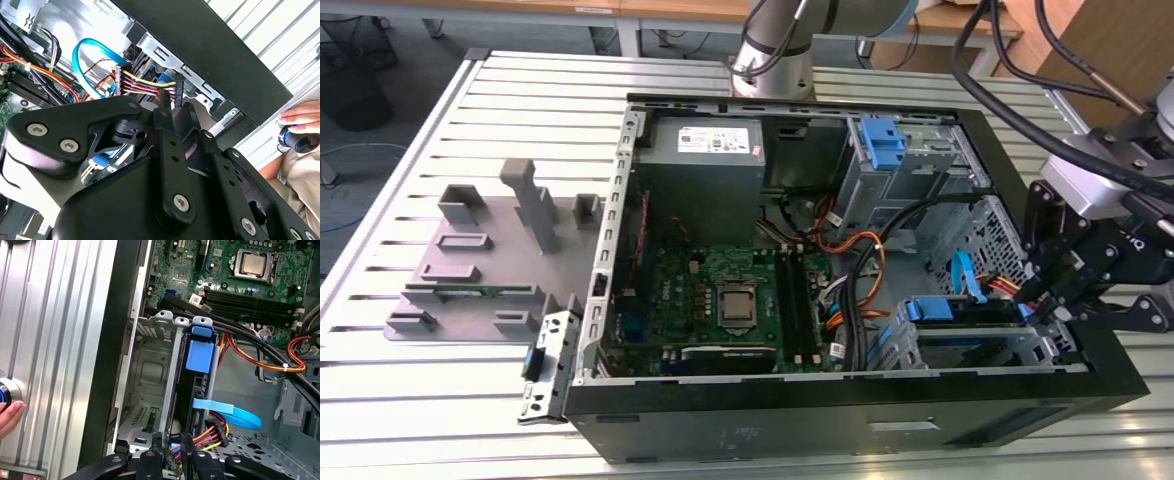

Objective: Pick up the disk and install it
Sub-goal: 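Insert the second disk wire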

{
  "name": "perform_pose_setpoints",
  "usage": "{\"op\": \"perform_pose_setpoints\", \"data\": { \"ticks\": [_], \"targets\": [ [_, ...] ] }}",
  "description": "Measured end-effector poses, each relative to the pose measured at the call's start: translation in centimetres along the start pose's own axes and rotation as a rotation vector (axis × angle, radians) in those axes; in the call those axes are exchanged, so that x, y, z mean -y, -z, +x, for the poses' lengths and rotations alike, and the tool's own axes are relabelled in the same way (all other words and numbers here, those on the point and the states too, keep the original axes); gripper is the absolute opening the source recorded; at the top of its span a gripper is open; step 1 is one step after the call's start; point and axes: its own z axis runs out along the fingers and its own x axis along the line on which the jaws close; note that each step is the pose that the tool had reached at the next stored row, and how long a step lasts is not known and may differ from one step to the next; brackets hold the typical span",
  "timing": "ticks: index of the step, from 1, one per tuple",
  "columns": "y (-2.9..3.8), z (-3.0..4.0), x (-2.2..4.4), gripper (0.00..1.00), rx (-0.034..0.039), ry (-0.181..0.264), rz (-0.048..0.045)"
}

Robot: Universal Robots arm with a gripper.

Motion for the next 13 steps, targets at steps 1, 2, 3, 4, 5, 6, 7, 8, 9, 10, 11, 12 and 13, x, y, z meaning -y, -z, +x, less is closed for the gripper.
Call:
{"op": "perform_pose_setpoints", "data": {
  "ticks": [1,2,3,4,5,6,7,8,9,10,11,12,13],
  "targets": [
    [-0.03,0.0,0.0,0.29,0.0001,0.0,0.0],
    [-0.08,0.0,0.0,0.29,0.0001,-0.001,0.0],
    [-0.13,0.0,0.0,0.29,0.0002,-0.001,0.0],
    [-0.17,-0.01,0.0,0.29,0.0001,-0.001,0.0],
    [-0.2,-0.02,0.0,0.29,0.0,-0.002,0.0],
    [-0.23,-0.03,0.0,0.29,0.0001,-0.002,0.0002],
    [-0.24,-0.04,0.0,0.29,0.0001,-0.002,0.0004],
    [-0.24,-0.1,-0.03,0.29,0.0001,-0.002,0.0004],
    [-0.24,-0.12,-0.03,0.29,0.0,-0.002,0.0004],
    [-0.24,-0.12,-0.03,0.29,0.0,-0.002,0.0004],
    [-0.24,-0.13,-0.03,0.29,0.0,-0.002,0.0004],
    [-0.24,-0.13,-0.03,0.29,0.0,-0.002,0.0004],
    [-0.24,-0.14,-0.03,0.29,0.0,-0.002,0.0004]
  ]
}}
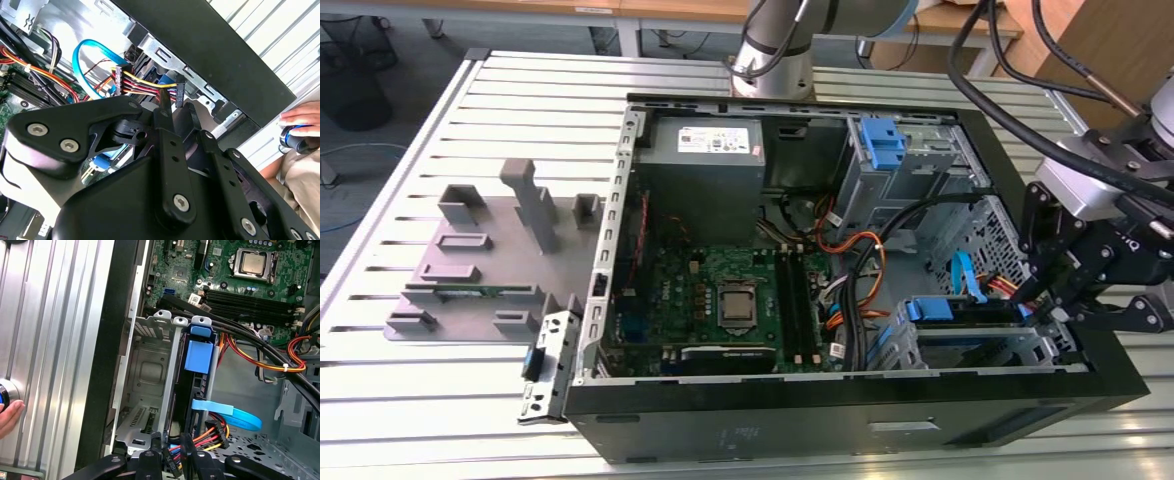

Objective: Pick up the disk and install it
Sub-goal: 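Insert the second disk wire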

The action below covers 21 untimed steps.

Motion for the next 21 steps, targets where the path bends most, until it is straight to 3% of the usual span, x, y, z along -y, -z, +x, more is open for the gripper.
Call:
{"op": "perform_pose_setpoints", "data": {
  "ticks": [11,21],
  "targets": [
    [0.39,0.0,0.0,0.29,0.0002,0.017,0.0007],
    [0.43,0.01,0.01,0.29,-0.0011,0.127,0.0046]
  ]
}}
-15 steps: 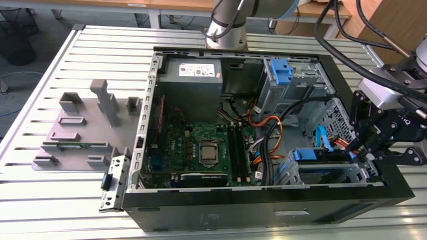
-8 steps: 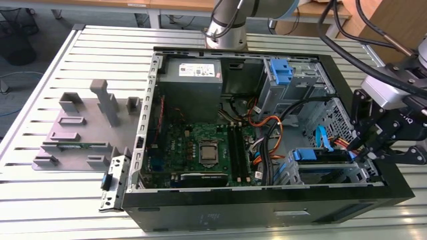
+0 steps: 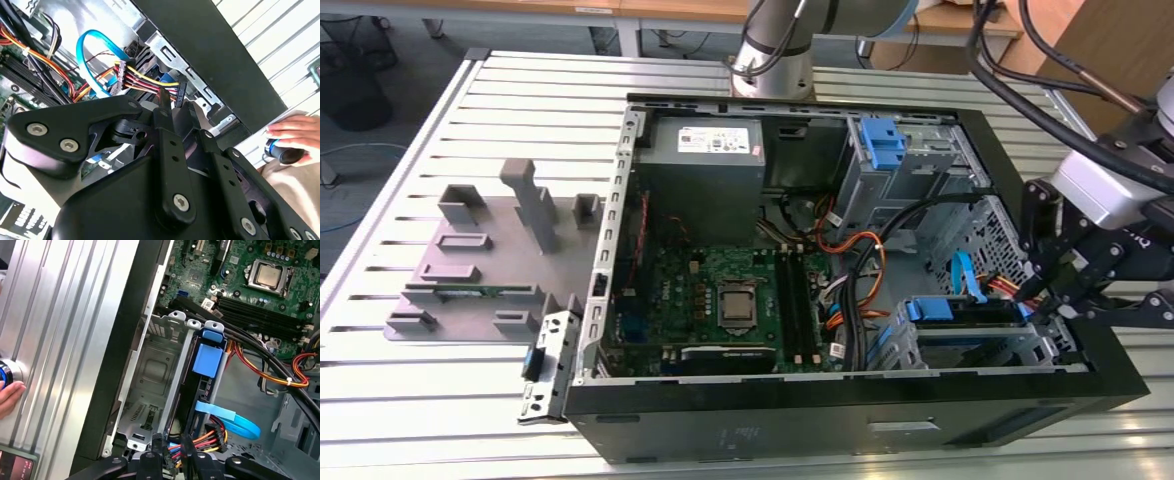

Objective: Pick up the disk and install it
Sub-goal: 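Insert the second disk wire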

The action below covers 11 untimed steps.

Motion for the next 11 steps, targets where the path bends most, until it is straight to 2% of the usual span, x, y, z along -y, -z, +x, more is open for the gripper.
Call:
{"op": "perform_pose_setpoints", "data": {
  "ticks": [11],
  "targets": [
    [0.0,0.06,0.22,0.29,-0.0009,0.109,0.0041]
  ]
}}
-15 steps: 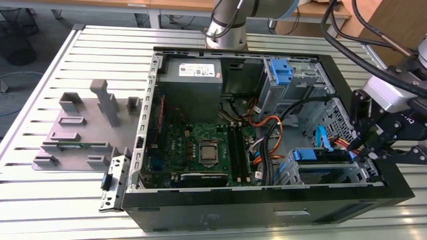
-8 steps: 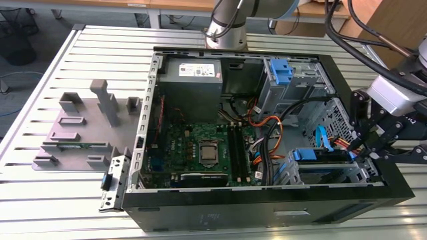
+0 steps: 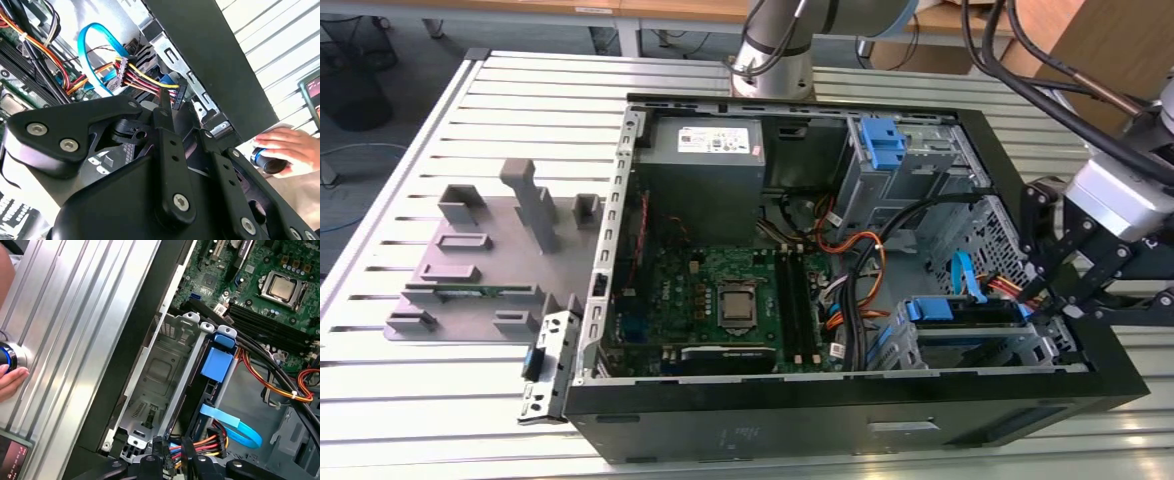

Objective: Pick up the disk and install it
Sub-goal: 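Insert the second disk wire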

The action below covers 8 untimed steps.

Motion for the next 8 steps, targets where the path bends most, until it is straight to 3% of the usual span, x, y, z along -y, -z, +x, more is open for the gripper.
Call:
{"op": "perform_pose_setpoints", "data": {
  "ticks": [8],
  "targets": [
    [-0.05,0.08,0.2,0.29,-0.0008,0.094,0.0035]
  ]
}}
